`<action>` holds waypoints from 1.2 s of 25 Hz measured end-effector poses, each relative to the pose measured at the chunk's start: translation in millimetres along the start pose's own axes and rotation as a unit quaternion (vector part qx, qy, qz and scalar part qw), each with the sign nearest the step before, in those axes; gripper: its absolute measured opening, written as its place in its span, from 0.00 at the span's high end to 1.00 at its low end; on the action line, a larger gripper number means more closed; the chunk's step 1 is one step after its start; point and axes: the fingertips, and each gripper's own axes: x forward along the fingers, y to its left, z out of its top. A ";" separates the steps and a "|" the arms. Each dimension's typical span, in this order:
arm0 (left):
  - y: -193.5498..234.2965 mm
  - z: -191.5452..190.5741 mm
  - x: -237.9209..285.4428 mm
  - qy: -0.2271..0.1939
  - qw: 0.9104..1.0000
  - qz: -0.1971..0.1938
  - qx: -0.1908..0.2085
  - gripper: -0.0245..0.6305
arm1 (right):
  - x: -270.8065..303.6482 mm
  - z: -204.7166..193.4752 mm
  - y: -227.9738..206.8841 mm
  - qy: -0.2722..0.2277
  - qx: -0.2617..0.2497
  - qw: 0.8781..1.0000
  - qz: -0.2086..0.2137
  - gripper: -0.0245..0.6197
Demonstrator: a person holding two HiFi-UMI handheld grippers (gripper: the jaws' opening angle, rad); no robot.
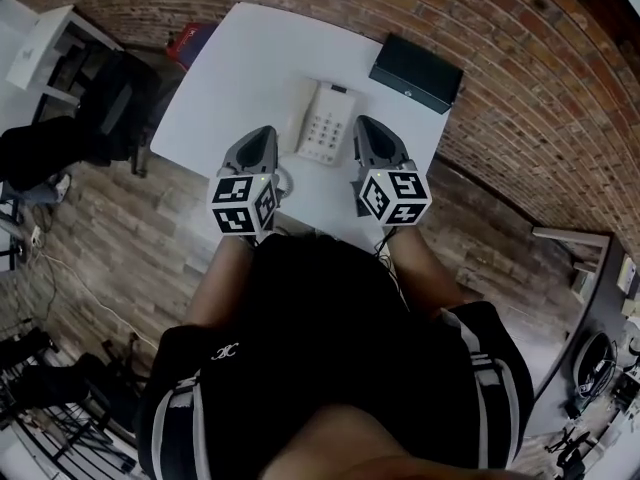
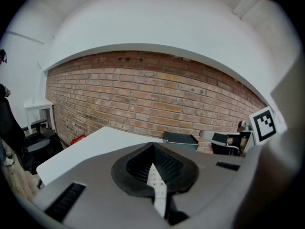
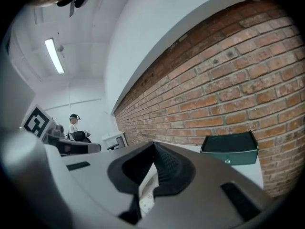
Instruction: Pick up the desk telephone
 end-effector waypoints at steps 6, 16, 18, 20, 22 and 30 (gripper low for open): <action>24.8 -12.6 44.5 0.049 0.998 -0.039 -0.024 0.96 | 28.3 -30.1 -21.2 0.048 0.033 0.998 -0.032 0.96; 61.6 -40.9 112.3 0.123 0.975 -0.164 -0.089 0.85 | 76.1 -82.7 -41.7 0.122 0.110 0.986 -0.034 0.85; 65.4 -49.0 124.4 0.140 0.963 -0.199 -0.120 0.64 | 82.5 -92.7 -45.7 0.128 0.142 0.981 -0.028 0.75; 67.5 -57.0 134.3 0.156 0.951 -0.223 -0.149 0.57 | 86.8 -101.9 -52.9 0.134 0.162 0.977 -0.034 0.70; 66.8 -66.5 143.5 0.175 0.937 -0.248 -0.172 0.52 | 90.2 -109.0 -60.7 0.141 0.174 0.974 -0.043 0.66; 68.3 -99.5 178.9 0.218 0.900 -0.288 -0.246 0.44 | 103.9 -142.5 -83.5 0.180 0.221 0.957 -0.058 0.62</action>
